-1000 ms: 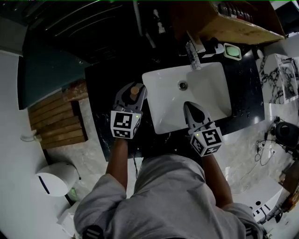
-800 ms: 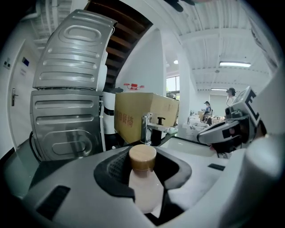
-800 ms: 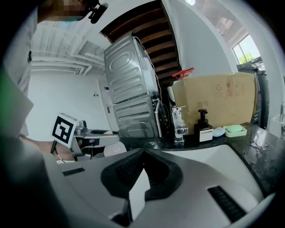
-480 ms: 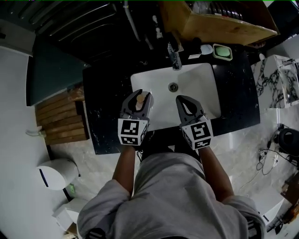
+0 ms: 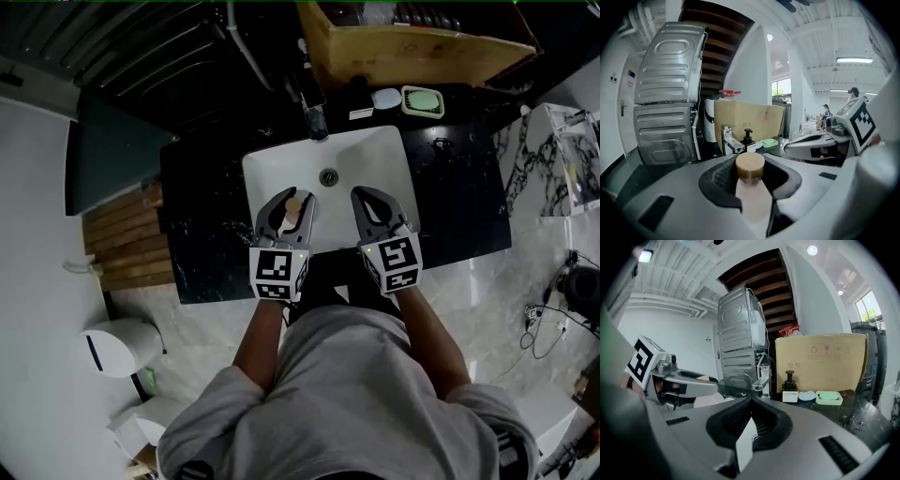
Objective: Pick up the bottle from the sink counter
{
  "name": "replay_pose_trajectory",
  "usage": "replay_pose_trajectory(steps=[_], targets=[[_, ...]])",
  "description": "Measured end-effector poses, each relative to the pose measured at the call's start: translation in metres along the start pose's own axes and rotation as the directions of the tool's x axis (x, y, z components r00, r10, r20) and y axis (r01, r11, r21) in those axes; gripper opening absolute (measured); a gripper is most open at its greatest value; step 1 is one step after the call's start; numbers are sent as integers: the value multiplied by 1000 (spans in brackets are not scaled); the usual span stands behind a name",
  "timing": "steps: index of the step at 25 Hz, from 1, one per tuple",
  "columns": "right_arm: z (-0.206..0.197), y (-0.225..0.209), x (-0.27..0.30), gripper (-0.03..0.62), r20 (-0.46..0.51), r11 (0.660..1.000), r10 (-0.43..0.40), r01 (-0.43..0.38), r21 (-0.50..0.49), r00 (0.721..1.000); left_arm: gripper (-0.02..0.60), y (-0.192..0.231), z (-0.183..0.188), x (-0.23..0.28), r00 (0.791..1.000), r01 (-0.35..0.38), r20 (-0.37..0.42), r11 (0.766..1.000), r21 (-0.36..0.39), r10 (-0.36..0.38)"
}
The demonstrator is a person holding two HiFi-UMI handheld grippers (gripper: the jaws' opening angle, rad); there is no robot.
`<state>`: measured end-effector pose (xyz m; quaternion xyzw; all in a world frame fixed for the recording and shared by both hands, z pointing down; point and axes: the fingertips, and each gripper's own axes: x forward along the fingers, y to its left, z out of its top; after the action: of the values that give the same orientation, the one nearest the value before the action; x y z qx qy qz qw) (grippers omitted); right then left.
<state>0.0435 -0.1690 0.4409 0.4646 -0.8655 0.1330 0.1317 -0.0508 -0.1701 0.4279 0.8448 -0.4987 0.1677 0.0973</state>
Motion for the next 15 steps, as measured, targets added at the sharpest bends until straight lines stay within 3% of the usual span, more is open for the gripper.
replay_pose_trajectory(steps=[11,15], targets=[[37,-29,-53,9,128,999,11,-4,-53,992,129,-45,50,-18,993,-94,75,995,14,93],[53,-31,-63,9,160,998,2,8,-62,987,129,-46,71,-34,986,-120,114,993,-22,122]])
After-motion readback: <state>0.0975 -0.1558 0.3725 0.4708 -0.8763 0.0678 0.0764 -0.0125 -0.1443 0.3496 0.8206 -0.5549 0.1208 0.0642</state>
